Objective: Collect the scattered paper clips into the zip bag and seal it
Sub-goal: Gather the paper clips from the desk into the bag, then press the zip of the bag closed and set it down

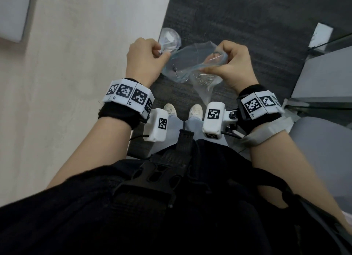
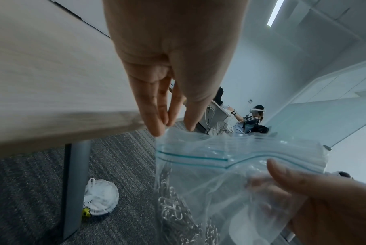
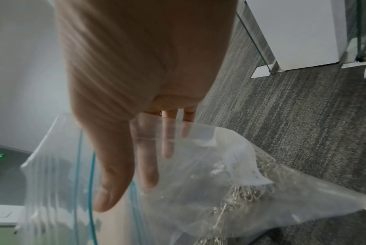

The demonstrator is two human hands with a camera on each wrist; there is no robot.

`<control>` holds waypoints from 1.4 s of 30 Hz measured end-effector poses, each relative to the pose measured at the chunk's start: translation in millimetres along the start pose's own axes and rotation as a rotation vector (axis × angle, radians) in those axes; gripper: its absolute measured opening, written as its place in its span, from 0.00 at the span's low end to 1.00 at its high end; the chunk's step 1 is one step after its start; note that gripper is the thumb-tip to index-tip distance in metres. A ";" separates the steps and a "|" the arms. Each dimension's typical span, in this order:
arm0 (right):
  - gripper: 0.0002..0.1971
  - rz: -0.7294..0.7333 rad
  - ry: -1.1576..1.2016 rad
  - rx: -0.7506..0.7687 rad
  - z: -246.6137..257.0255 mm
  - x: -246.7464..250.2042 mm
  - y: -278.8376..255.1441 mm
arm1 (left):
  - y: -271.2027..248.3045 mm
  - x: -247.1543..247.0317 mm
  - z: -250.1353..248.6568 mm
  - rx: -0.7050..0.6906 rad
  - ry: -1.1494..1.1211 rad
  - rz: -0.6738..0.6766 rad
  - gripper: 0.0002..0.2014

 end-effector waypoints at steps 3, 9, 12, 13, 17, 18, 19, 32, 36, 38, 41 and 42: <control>0.21 0.015 0.000 0.018 13.9 11.9 -3.3 | -7.4 1.0 -10.3 0.063 0.132 0.006 0.19; 0.21 0.079 -0.003 0.068 44.1 24.0 -3.1 | -25.1 4.4 -28.2 0.156 -0.074 0.111 0.09; 0.20 0.113 0.021 0.112 64.2 22.5 -4.3 | -35.7 24.9 -48.1 0.056 -0.142 -0.006 0.10; 0.20 0.118 0.040 0.134 71.3 21.8 -5.4 | -39.9 32.9 -54.9 0.018 -0.151 -0.038 0.11; 0.19 0.172 0.076 0.199 102.8 10.8 -10.2 | -61.3 72.0 -72.0 -0.086 -0.239 -0.149 0.09; 0.19 0.201 0.073 0.212 112.4 4.7 -10.9 | -67.9 83.0 -73.7 -0.102 -0.254 -0.182 0.09; 0.19 0.235 0.072 0.225 122.1 -2.4 -11.6 | -74.9 94.6 -74.8 -0.118 -0.263 -0.222 0.09; 0.29 0.541 -0.018 0.250 194.5 -157.7 -17.7 | -153.0 207.8 21.5 0.021 -0.232 -0.598 0.10; 0.28 0.600 -0.052 0.094 180.3 -213.2 -23.8 | -169.9 217.2 66.2 0.115 -0.177 -0.602 0.11; 0.25 0.609 -0.085 0.039 175.7 -234.3 -25.7 | -178.6 222.6 86.1 0.154 -0.161 -0.616 0.11; 0.17 0.536 -0.192 0.039 176.9 -255.2 -23.7 | -190.9 232.5 106.6 0.177 -0.163 -0.631 0.11; 0.16 0.514 -0.242 0.048 178.8 -261.3 -22.6 | -194.8 236.0 111.7 0.180 -0.164 -0.632 0.11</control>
Point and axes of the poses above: each hand's wrist, its own y-axis towards the middle knuckle, its own x-axis out of the back of the hand, z = x × y, the point moved 6 cm from there along y, towards the middle knuckle, and after that the axes turned 5 degrees about z, right-handed, at the moved point
